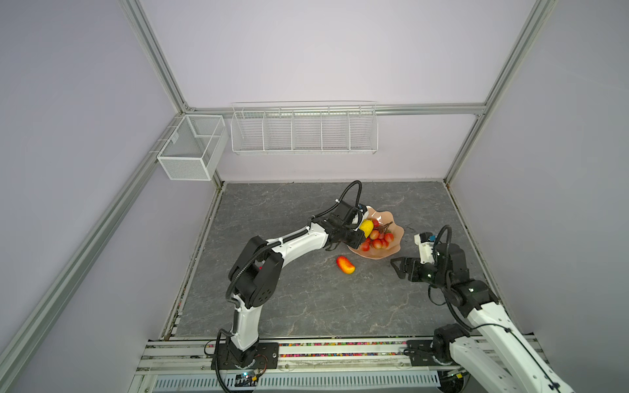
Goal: Place and organize the fake fruits in the fruit bowl
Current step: 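Carry the second yellow fruit into the bowl and release it with the left gripper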
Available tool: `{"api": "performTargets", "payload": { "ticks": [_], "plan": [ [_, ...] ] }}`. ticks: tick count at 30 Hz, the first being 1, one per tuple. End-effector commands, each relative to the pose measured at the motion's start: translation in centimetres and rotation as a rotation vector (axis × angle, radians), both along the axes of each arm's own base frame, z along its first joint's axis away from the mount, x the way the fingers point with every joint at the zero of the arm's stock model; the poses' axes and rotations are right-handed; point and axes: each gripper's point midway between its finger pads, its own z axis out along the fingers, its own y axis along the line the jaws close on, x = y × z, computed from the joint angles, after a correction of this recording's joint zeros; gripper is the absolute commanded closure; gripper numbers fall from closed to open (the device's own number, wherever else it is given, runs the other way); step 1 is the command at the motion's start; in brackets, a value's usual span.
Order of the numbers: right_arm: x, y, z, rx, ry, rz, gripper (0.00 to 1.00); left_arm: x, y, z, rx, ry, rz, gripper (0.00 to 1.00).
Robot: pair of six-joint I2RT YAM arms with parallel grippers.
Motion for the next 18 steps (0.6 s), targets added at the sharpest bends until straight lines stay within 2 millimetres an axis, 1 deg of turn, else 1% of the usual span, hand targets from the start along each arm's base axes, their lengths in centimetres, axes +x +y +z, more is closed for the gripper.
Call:
{"api": "performTargets", "payload": {
  "ticks": [1, 5, 8, 10, 11, 13, 14, 16, 18],
  "plan": [
    [-0.2, 0.0, -0.7, -0.008, 0.014, 0.015, 0.11, 0.5, -0.6, 0.2, 0.017, -0.025, -0.006, 0.68],
    [0.0, 0.1, -0.7, -0.007, 0.014, 0.022, 0.11, 0.7, -0.8, -0.5, 0.034, -0.015, -0.011, 0.62],
    [0.0, 0.3, -0.7, -0.01, 0.01, 0.035, 0.11, 0.7, -0.9, 0.0, 0.036, -0.026, -0.008, 0.54],
    [0.1, 0.6, -0.5, -0.007, -0.001, 0.055, 0.11, 0.7, -0.7, 0.9, 0.021, -0.044, -0.004, 0.48],
    [0.1, 0.7, -0.3, -0.005, -0.008, 0.067, 0.11, 0.6, -0.6, 1.7, 0.008, -0.059, -0.002, 0.36],
    [0.2, 1.0, 0.0, -0.002, -0.019, 0.088, 0.12, 0.6, -0.3, 3.1, -0.013, -0.085, 0.005, 0.28],
    [0.2, 1.2, 0.2, 0.0, -0.024, 0.097, 0.12, 0.6, -0.1, 4.0, -0.021, -0.101, 0.011, 0.26],
    [0.3, 1.6, 0.7, 0.004, -0.043, 0.119, 0.12, 0.4, 0.5, 5.2, -0.025, -0.123, 0.019, 0.25],
    [0.3, 2.4, 1.4, 0.006, -0.071, 0.151, 0.12, 0.0, 1.7, 6.5, -0.023, -0.146, 0.043, 0.24]
  ]
}}
